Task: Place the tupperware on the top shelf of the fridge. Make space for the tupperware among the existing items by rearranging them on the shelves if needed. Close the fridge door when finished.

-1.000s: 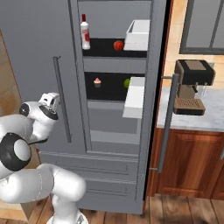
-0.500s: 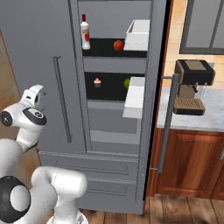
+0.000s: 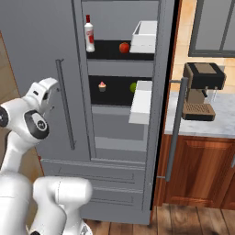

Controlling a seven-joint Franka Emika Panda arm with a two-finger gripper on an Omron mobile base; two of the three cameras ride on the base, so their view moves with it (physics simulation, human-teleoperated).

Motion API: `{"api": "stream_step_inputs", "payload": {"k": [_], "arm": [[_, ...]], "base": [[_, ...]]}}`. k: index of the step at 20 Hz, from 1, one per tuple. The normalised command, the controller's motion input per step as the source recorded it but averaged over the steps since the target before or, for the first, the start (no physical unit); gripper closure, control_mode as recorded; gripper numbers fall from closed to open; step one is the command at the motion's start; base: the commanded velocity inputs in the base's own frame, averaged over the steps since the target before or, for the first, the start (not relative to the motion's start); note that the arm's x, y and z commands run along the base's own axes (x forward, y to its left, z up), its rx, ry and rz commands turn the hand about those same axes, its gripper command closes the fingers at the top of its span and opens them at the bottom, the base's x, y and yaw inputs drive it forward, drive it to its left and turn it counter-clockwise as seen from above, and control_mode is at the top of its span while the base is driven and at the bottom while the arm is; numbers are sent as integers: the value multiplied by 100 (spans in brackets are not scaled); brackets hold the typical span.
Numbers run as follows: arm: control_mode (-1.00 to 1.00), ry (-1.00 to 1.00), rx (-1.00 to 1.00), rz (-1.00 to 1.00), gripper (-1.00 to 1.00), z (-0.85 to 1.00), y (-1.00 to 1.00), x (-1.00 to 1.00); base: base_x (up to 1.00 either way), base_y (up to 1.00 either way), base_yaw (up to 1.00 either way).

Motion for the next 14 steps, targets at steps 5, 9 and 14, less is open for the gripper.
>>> {"api": "stream_step_inputs", "payload": {"k": [5,9,14], "arm": [[-100,-12,24,-43,-100,24,-62,-49],[-100,-18,67,-28,-100,1,-98,-16],[-100,-3,83,-4,-100,4,-100,-68]], "base": [[0,0,0],[0,0,0],[0,0,0]]}}
